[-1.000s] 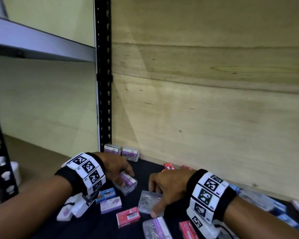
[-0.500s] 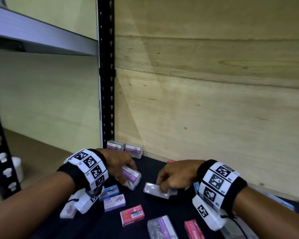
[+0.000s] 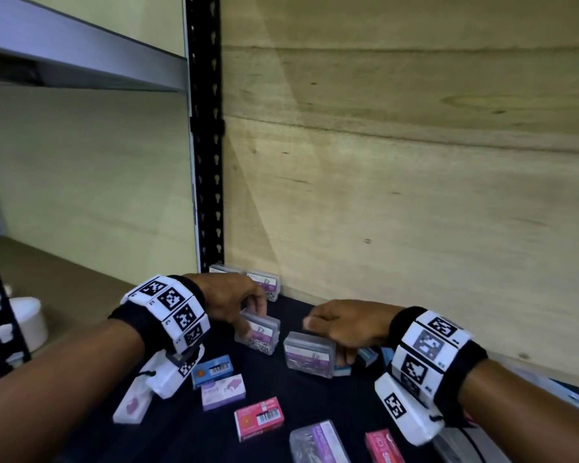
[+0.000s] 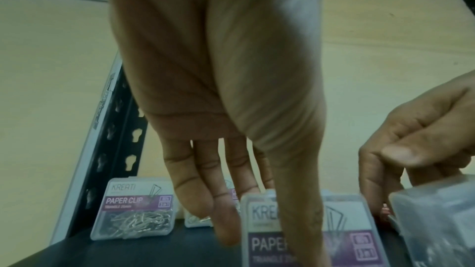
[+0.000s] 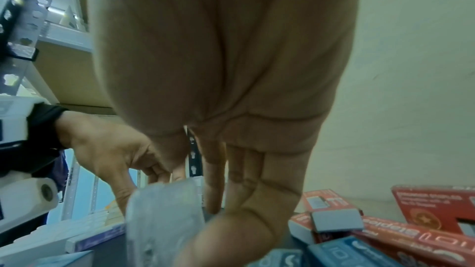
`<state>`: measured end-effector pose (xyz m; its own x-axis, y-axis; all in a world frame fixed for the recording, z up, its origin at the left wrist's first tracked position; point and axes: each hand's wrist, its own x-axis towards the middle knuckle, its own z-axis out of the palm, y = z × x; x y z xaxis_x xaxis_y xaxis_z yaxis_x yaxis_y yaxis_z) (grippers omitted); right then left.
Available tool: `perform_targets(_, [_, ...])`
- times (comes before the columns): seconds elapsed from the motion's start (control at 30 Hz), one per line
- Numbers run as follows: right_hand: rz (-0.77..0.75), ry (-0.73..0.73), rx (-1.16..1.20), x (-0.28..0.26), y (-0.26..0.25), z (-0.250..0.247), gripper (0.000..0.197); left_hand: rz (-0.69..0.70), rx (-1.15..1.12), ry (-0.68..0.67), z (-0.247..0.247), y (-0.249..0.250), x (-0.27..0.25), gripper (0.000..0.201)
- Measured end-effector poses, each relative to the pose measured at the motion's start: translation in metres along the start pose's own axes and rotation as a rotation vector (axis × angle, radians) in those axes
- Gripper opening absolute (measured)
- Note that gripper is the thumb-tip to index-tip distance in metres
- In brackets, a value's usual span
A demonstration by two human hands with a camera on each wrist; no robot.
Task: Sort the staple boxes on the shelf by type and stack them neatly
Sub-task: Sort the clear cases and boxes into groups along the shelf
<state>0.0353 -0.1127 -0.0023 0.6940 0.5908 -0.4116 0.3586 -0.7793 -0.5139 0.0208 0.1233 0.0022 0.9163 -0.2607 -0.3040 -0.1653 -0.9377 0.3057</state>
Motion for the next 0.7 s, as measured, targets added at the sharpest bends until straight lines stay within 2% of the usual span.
perform_targets(0.07, [0.003,0.005,-0.058,-0.002,-0.004,-0.001,0.048,0.004,-0.002,-0.001,0.0,0.0,0.001,0.036])
perform_targets(0.13, [0.003,-0.025,-0.135,-0.004,-0.008,-0.002,0.054,0.004,-0.019,-0.006,-0.001,-0.002,0.003,0.036])
perform_targets(0.23, [-0.023,-0.07,-0.198,-0.005,-0.012,-0.001,0.047,0.006,-0.012,-0.011,-0.001,-0.003,0.004,0.037])
perform_targets(0.33, [-0.045,-0.027,-0.309,-0.002,-0.016,0.001,0.038,0.005,0.023,0.01,-0.005,-0.008,0.005,0.035])
perform_targets(0.5, [-0.047,0.05,-0.409,0.016,-0.026,-0.008,0.039,-0.036,0.102,0.098,-0.023,-0.026,0.009,0.034])
perform_targets(0.7, [-0.042,0.112,-0.553,0.036,-0.031,-0.011,0.044,-0.086,0.155,0.076,-0.027,-0.042,0.013,0.036])
